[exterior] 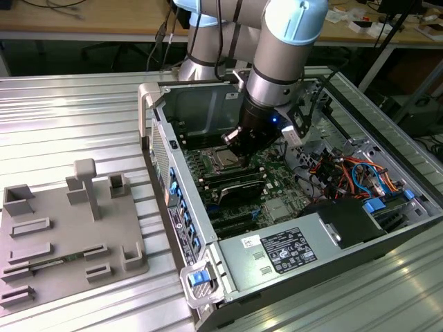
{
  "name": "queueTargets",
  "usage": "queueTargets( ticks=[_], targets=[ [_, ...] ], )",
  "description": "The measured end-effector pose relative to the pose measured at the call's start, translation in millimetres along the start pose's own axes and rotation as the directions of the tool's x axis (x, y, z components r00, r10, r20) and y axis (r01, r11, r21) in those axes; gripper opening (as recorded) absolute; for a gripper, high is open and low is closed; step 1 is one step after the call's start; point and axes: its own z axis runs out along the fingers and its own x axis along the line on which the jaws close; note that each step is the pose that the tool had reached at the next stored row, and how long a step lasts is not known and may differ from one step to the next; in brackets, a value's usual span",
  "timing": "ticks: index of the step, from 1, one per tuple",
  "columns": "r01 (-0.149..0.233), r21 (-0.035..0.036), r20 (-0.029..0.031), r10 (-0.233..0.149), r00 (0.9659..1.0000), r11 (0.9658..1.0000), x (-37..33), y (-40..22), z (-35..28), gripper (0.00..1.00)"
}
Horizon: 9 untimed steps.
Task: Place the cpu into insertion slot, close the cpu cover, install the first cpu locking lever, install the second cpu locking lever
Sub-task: 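Install the second cpu locking lever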
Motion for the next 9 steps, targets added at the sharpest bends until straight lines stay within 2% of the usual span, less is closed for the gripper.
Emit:
queueTargets(
  ticks=[1, 3, 6, 9],
  targets=[
    [0.0, -0.0071, 0.0005, 0.0, 1.0, 1.0, 15.5, 1.1, 1.2, 0.11],
    [0.0, -0.015, 0.0011, 0.001, 1.0, 0.9999, 18.9, 1.4, 2.2, 0.11],
    [-0.001, -0.0161, 0.0012, 0.001, 1.0, 0.9999, 27.0, 2.0, 4.7, 0.11],
    [-0.001, -0.0147, 0.0012, 0.001, 1.0, 0.9999, 28.0, 2.0, 7.7, 0.11]
  ],
)
